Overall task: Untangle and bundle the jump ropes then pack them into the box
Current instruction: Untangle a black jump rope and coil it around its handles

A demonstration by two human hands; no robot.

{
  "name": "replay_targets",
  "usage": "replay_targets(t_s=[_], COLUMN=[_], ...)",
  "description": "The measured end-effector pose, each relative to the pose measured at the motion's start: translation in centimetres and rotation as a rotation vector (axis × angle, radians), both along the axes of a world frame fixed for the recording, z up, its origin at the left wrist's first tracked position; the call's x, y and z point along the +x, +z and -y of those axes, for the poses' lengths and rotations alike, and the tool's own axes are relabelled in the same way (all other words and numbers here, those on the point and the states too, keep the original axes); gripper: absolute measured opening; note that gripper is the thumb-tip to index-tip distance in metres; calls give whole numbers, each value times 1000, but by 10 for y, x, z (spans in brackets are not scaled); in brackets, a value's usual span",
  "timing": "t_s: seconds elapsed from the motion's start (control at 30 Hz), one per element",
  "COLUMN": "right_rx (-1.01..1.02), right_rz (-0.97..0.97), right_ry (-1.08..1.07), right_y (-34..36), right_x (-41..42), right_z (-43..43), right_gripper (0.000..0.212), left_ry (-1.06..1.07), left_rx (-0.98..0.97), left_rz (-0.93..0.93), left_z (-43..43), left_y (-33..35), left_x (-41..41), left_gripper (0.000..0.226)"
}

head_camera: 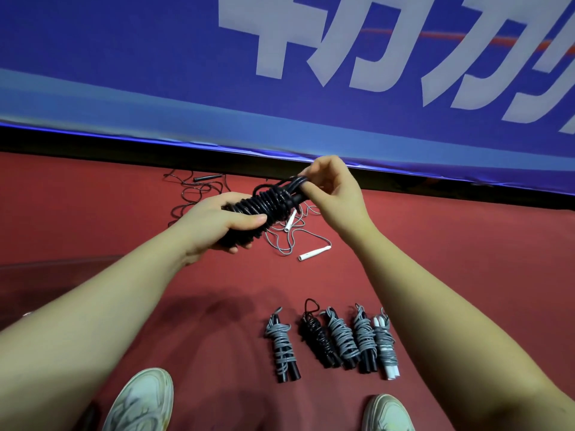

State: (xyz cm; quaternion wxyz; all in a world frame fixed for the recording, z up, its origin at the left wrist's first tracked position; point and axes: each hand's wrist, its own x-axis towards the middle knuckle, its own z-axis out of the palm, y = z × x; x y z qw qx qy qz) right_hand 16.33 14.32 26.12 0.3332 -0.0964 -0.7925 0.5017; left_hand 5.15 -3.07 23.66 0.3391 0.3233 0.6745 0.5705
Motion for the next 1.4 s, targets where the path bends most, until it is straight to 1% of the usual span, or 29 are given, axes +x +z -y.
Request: replay_targets(t_s=[0.13,0.17,0.2,0.27,0.33,0.4,0.47,0.5,0.57,0.63,0.67,0.73,0.8,0.83,0.87,0.9,0.93,0.97,1.0,1.07,1.13,1.17,1.2,1.3,1.33,1.4], right_rx=[351,399,402,319,286,325,456,535,673,720,676,479,256,226,282,392,487,519,485,276,93,58,76,345,388,365], right_rz=[35,65,112,217,266,283,382,466,590,560,506,417,369,347,333,332,334,319,293,201,117,85,65,49,54,114], right_ry=[14,21,37,93,125,134,131,145,159,75,-6,-157,-190,-178,-161,-149,-137,-124,-121,-133,-111,-96,-97,-187,-221,-290], right_y=[2,3,5,9,11,14,20,23,28,30,32,37,39,38,37,36,32,27,22,18,16,15,15,16,17,23], right_x=[2,3,5,10,13,13,12,11,10,10,9,6,4,6,7,9,10,10,10,10,10,10,9,5,4,3], right_z=[-3,-4,-4,-6,-9,-12,-14,-15,-15,-13,-10,-2,3,6,9,11,12,12,10,6,3,4,6,20,23,21], right_gripper=[31,31,32,32,31,24,13,7,6,8,9,14,16,16,17,19,19,20,21,24,23,21,19,8,11,16], left_ry=[18,31,52,113,174,205,206,194,164,154,159,205,252,256,252,245,237,224,202,150,115,99,87,98,124,183], left_rx=[2,-3,-10,-27,-78,-144,-195,-216,-239,-255,-271,-247,-208,-203,-203,-192,-168,-137,-102,-22,58,86,108,173,185,170], left_rz=[-27,-48,-83,-207,-429,-653,-799,-858,-919,-951,-961,-854,-717,-675,-634,-584,-500,-380,-233,28,171,206,235,304,307,236], left_z=[0,0,1,1,2,3,4,4,4,2,1,-3,-7,-9,-10,-10,-9,-8,-5,1,4,4,3,-5,-7,-11], left_y=[0,-1,-1,-3,-2,2,4,4,3,-1,-2,-4,-5,-6,-7,-8,-8,-9,-8,-8,-9,-8,-7,-2,0,4], left_x=[1,1,1,1,2,5,8,8,10,12,13,11,8,6,4,2,2,1,0,-1,-3,-1,1,9,10,9], left_gripper=[37,38,40,40,35,35,44,47,46,43,41,39,37,34,31,27,23,20,18,23,28,28,28,28,27,18])
